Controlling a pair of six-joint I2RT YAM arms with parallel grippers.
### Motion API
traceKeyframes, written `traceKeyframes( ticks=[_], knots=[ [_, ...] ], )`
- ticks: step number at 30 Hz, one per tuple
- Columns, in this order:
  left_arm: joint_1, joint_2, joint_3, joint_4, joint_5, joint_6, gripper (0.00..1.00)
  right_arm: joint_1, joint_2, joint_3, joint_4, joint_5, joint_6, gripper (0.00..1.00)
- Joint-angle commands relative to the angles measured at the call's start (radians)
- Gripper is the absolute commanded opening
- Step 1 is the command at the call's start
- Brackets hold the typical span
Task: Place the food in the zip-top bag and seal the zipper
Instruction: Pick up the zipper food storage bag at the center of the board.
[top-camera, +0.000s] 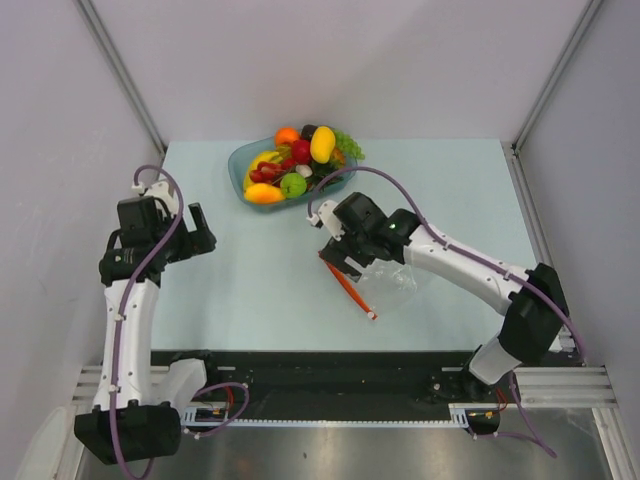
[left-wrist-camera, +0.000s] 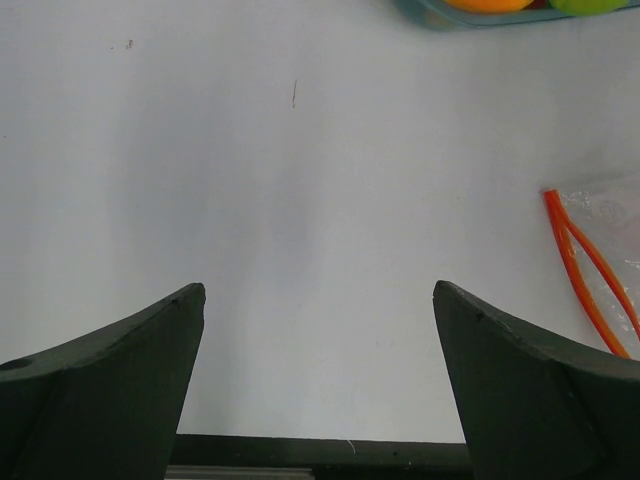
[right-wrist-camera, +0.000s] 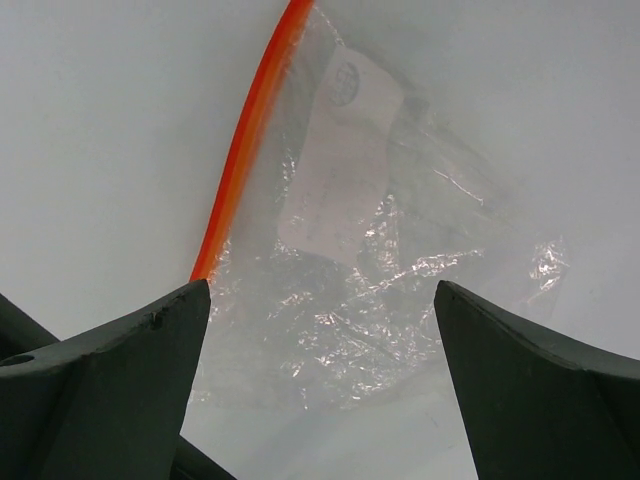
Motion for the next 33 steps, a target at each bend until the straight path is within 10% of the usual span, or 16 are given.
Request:
traceKeyframes(
  ticks=[1, 10, 23, 33],
  knots=[
    [0.027, -0.022, -0.008, 0.024, -0.019, -0.035, 1.0, 0.091, 0.032, 0.014, 0.06, 0.126, 0.034, 0.99],
    [0.052, 0.013, -0.002, 0.037, -0.025, -0.047, 1.0, 0.278, 0.148, 0.024, 0.068, 0.383, 0.158, 0.71],
    [0.053, -0.013, -0.047, 0.055, -0.021, -0.036, 1.0, 0.268, 0.285, -0.039, 0.126, 0.47, 0.158, 0.57],
    [0.052, -0.01, -0.039, 0.075, 0.031, 0.007, 1.0, 0.11, 0.225, 0.018, 0.1, 0.243, 0.132, 0.0]
  ],
)
